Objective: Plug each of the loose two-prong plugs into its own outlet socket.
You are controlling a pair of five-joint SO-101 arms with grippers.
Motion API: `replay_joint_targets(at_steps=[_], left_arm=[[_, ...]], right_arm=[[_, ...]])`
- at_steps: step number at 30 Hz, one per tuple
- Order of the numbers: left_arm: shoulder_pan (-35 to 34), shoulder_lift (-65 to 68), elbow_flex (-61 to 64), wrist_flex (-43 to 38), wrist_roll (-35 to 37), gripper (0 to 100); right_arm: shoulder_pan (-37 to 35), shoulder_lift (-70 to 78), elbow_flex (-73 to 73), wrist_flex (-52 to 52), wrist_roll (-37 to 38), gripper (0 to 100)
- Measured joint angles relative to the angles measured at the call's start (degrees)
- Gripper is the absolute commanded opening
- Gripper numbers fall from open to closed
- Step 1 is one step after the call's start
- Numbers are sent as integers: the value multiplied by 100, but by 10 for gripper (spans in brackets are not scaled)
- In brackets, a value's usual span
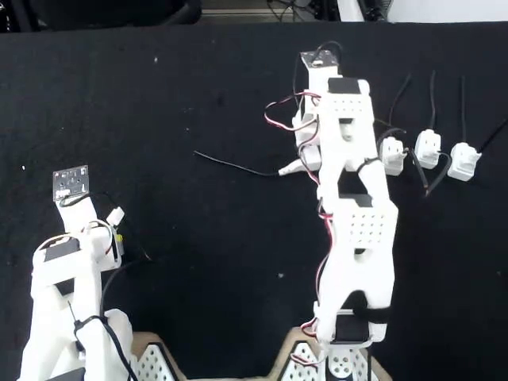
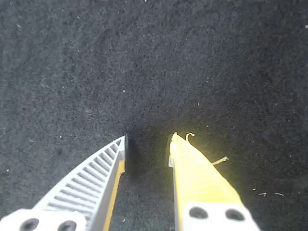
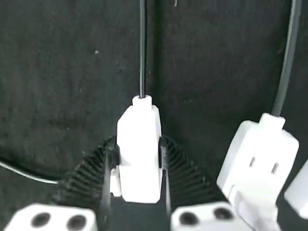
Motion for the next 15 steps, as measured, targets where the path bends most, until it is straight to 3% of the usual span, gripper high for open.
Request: replay_joint_targets(at_steps=[6,15], left_arm=[[0,0,0,0,0,159],[0,0,0,0,0,159]], right_arm=[[18,114,-659,668,-352,173],[0,114,-1960,1565,-220,64]])
